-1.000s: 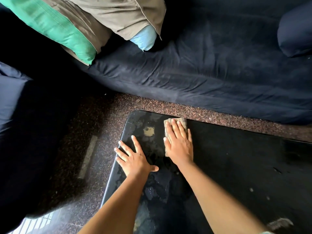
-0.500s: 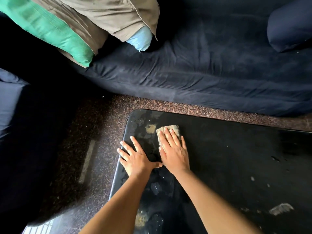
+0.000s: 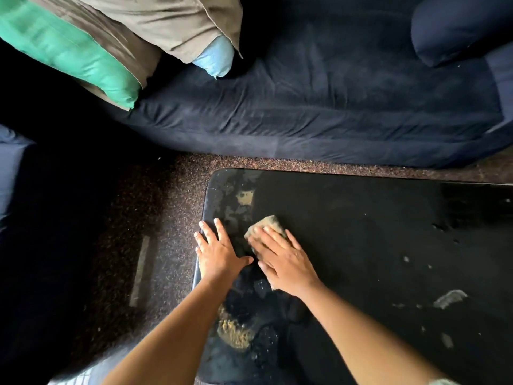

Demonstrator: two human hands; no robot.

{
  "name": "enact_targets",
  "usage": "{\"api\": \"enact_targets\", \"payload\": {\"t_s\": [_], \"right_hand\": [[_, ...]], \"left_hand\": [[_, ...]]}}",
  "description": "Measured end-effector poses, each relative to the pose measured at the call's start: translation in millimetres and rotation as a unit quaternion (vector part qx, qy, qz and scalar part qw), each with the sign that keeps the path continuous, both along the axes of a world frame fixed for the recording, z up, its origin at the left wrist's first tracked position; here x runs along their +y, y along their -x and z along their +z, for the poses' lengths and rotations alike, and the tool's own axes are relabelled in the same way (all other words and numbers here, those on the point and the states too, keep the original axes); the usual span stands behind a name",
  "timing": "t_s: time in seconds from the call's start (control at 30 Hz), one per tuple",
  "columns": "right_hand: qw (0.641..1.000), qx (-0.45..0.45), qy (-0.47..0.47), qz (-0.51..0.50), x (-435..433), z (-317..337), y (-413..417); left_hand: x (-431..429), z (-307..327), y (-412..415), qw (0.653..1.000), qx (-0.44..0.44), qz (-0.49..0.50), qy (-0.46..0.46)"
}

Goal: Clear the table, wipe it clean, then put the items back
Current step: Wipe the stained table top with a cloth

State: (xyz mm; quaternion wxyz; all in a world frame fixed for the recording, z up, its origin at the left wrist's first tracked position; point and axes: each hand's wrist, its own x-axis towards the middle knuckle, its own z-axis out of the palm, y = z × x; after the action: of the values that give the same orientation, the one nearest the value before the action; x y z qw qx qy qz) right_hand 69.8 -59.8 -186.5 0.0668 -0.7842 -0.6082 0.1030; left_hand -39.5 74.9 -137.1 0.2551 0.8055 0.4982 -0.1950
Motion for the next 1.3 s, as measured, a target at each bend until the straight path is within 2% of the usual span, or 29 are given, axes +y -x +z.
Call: {"api": "enact_targets", "payload": {"t_s": [0.07,0.1,0.17,0.23,0.3,0.37,0.47,0.5,0.53,0.6,0.67,0.7,0.77,0.87,0.93,0.97,1.0,1.07,1.13,1.17,1.23,1.3], "right_hand": [[0.995,-0.026,0.016,0.100,-18,-1,-18],[0.995,-0.035,0.021,0.086,-21,-2,-24],[0.998,-0.017,0.020,-0.058,-13,-3,-19],[0.976,0.018,0.010,-0.217,8,0,5],[0.965,0.030,-0.002,-0.259,21,2,31],[0.981,0.031,0.000,-0.193,11,1,40],[1.000,-0.012,0.005,0.016,-23,-3,20],[0.998,-0.029,0.011,0.048,-30,-4,9],[0.999,-0.035,0.018,0.033,-31,-5,2],[0.993,-0.020,0.020,-0.111,-17,-4,2],[0.966,0.011,0.012,-0.256,6,0,21],[0.958,0.017,0.005,-0.286,13,1,33],[0.965,0.020,-0.004,-0.263,13,1,51],[0.995,0.004,0.005,-0.095,-31,-2,49],[0.999,-0.017,0.015,0.022,-56,-4,26],[0.998,-0.030,0.022,0.041,-61,-4,14],[0.999,-0.037,0.029,0.022,-60,-4,5],[0.992,-0.015,0.034,-0.118,-43,-1,8],[0.962,0.024,0.018,-0.272,-18,3,33],[0.954,0.034,0.010,-0.299,-9,4,47],[0.966,0.037,-0.004,-0.255,-7,6,65],[0.993,0.016,-0.001,-0.114,-36,1,67]], "left_hand": [[3,1,4,1.000,0.002,-0.010,0.002],[3,1,4,1.000,0.004,-0.015,0.003],[4,3,3,1.000,0.003,-0.021,0.004],[4,3,4,1.000,0.009,-0.029,0.003],[6,3,6,0.999,0.016,-0.038,-0.001],[7,3,7,0.999,0.022,-0.046,0.004],[8,4,6,0.998,0.027,-0.049,0.014],[8,5,5,0.998,0.028,-0.050,0.015],[7,6,3,0.998,0.031,-0.051,0.014],[8,7,1,0.998,0.036,-0.052,0.010],[7,7,0,0.998,0.042,-0.055,0.005],[7,7,1,0.998,0.043,-0.055,0.003],[8,5,2,0.998,0.042,-0.055,0.000],[7,6,4,0.998,0.036,-0.055,0.004],[7,6,4,0.998,0.033,-0.054,0.007],[7,6,4,0.998,0.033,-0.054,0.009],[8,6,3,0.998,0.034,-0.053,0.010],[8,5,3,0.998,0.035,-0.052,0.008],[8,3,2,0.998,0.034,-0.051,0.010],[8,3,3,0.998,0.035,-0.051,0.010],[9,2,3,0.998,0.034,-0.052,0.008],[7,1,5,0.998,0.037,-0.057,0.012]]}}
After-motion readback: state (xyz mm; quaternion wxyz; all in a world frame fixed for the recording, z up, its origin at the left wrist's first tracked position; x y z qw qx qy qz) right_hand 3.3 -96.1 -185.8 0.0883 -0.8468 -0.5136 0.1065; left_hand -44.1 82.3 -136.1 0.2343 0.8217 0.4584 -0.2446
